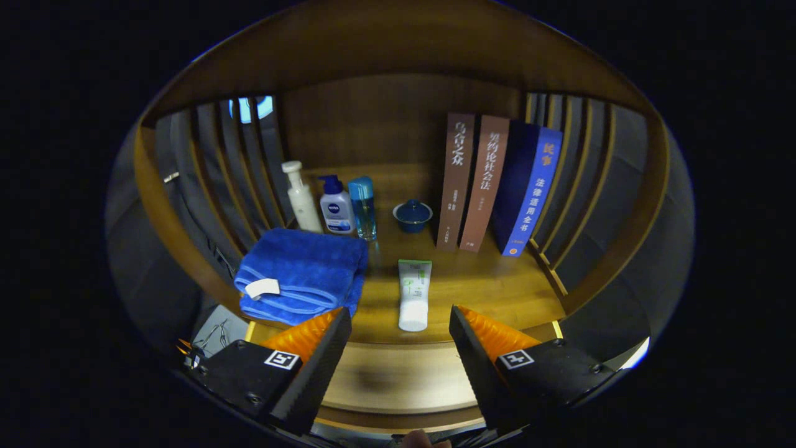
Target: Pull open the drawer, take out the items inside it, and place them on the countertop above the cabinet.
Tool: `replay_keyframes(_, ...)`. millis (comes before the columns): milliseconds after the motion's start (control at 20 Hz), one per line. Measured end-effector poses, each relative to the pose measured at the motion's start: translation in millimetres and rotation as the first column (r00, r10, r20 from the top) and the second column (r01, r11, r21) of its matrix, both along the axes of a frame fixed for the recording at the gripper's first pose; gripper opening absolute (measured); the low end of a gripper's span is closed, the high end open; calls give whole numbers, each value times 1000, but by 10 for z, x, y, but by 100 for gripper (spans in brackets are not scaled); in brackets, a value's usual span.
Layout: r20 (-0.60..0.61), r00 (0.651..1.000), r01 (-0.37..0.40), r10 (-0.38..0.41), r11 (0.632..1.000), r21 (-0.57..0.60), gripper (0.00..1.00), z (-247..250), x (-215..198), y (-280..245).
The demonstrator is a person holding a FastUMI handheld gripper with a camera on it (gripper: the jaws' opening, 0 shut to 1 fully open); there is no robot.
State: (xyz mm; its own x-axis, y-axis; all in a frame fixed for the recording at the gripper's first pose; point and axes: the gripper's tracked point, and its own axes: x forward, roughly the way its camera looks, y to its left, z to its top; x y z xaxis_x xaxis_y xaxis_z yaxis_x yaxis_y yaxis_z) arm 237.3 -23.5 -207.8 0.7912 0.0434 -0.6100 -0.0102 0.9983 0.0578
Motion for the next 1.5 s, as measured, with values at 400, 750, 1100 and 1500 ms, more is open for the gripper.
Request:
replay_keyframes(400, 338, 941, 12, -23, 999, 34, 100, 561, -965, 74)
replay_keyframes(750, 458, 886, 63, -66, 998, 22, 100, -78, -1710, 10)
replay_keyframes(1100, 475, 877, 72, -66, 997, 6, 100, -968, -2002, -94)
replay_keyframes(1500, 445, 895, 10, 4, 1000, -29, 100, -1587, -1872, 90)
